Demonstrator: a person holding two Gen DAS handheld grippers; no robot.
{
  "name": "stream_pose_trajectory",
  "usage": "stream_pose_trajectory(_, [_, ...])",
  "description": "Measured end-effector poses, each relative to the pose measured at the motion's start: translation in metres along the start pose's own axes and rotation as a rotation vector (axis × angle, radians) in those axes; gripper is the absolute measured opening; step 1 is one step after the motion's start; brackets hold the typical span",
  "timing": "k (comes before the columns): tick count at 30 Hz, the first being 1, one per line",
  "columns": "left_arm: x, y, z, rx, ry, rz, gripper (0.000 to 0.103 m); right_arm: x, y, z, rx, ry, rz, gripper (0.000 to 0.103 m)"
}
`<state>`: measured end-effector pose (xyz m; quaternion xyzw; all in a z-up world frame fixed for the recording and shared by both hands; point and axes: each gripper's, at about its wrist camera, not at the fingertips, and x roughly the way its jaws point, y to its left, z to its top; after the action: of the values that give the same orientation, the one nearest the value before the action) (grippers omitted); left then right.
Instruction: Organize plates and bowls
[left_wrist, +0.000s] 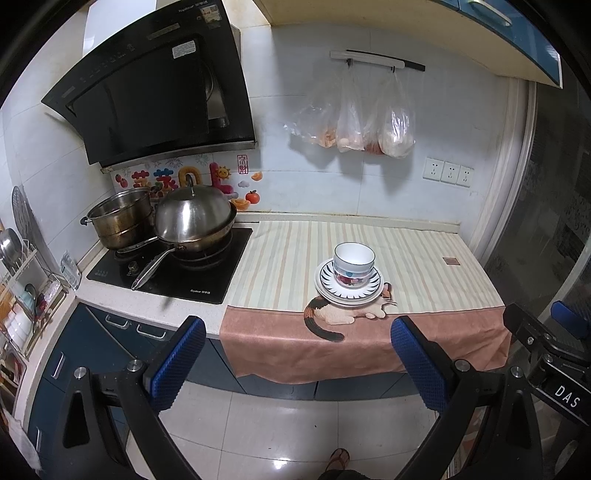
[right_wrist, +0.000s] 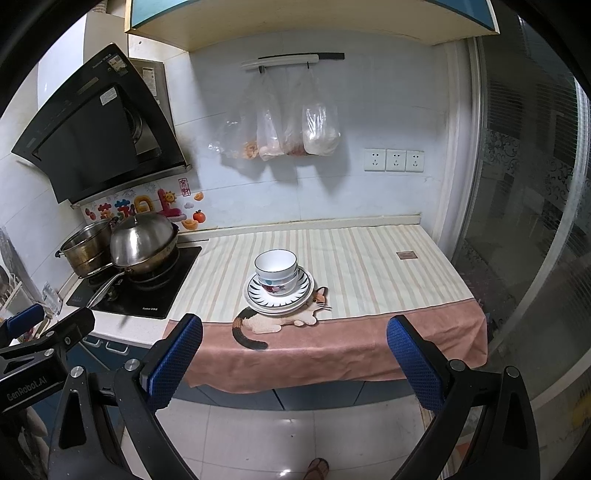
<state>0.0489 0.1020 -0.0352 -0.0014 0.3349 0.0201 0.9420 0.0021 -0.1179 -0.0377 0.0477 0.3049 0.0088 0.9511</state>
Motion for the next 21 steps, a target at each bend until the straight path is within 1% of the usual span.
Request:
stream_pose_trajectory(13, [-0.001, -0.001, -0.001, -0.003, 0.0, 0.002, 0.103, -0.001, 0.001, 0.001, -0.002, 0.002, 0.001, 0.102])
stream_pose_trajectory(21, [-0.009, -0.016, -0.004, -0.011, 0.009, 0.011, 0.103, -0.002, 0.001, 0.001, -0.001, 0.003, 0.001, 0.102])
